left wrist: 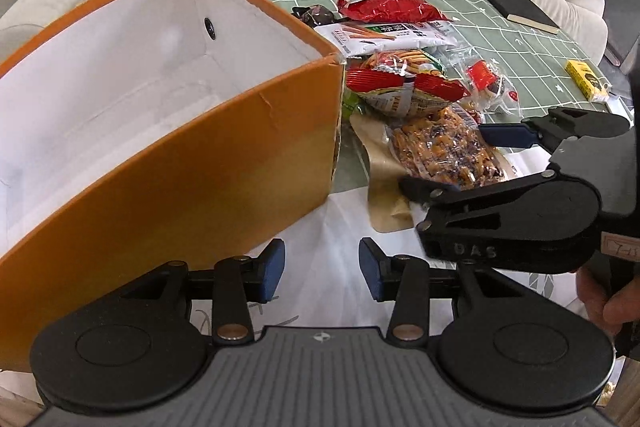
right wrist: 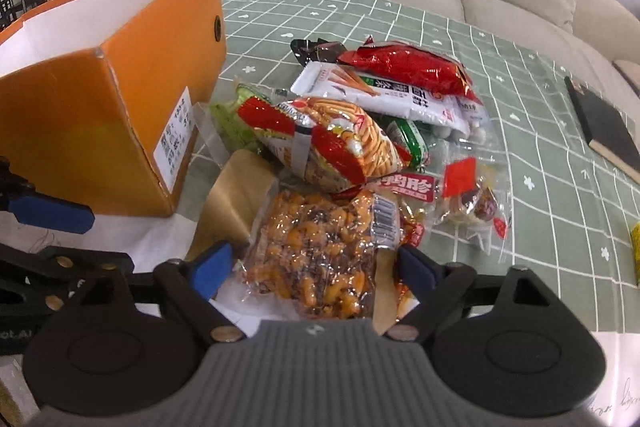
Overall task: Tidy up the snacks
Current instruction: 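Grasp the clear nut bag with the right gripper while the left gripper approaches the orange stick-snack bag, then grasp the orange stick-snack bag with the left gripper while the right gripper lifts the nut bag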
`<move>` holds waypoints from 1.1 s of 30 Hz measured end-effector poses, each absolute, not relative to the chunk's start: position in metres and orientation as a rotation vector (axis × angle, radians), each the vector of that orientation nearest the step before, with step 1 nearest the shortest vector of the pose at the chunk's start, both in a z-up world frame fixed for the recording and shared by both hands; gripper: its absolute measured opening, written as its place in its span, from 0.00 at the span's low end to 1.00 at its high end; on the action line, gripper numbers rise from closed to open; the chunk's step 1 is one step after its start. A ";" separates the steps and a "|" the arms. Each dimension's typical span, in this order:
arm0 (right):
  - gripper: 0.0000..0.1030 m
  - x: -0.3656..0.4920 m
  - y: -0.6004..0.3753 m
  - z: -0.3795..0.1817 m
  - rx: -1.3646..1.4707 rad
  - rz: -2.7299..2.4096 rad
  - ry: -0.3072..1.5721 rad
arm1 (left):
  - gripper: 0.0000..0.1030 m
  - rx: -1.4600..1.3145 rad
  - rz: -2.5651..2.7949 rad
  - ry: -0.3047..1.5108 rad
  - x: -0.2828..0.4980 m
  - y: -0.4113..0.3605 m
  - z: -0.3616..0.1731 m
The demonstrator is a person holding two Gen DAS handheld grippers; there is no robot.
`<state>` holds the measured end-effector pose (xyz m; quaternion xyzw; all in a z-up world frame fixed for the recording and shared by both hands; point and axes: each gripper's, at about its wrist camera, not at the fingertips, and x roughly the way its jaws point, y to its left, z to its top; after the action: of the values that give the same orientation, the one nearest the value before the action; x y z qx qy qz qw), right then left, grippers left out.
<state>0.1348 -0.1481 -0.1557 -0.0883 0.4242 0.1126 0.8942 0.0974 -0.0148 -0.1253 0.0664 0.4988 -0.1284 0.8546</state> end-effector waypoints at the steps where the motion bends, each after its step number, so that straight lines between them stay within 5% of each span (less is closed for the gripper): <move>1: 0.71 0.134 -0.150 -0.154 -0.177 0.233 0.877 | 0.49 0.140 -0.272 1.047 0.097 -0.015 -0.125; 8: 0.53 0.128 -0.155 -0.146 -0.144 0.254 0.891 | 0.49 0.142 -0.307 1.025 0.095 -0.020 -0.119; 21: 0.53 0.108 -0.187 -0.109 -0.118 0.170 0.849 | 0.50 0.217 -0.425 0.861 0.097 -0.054 -0.080; 25: 0.52 0.112 -0.202 -0.101 -0.103 0.109 0.844 | 0.68 0.219 -0.441 0.816 0.117 -0.069 -0.067; 33: 0.52 0.115 -0.226 -0.096 -0.091 0.008 0.835 | 0.75 0.382 -0.469 0.824 0.150 -0.107 -0.088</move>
<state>0.1146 -0.2261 -0.0959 -0.0442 0.4055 0.0037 0.9130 0.1498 -0.1066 -0.0881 0.1827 0.3942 -0.2244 0.8723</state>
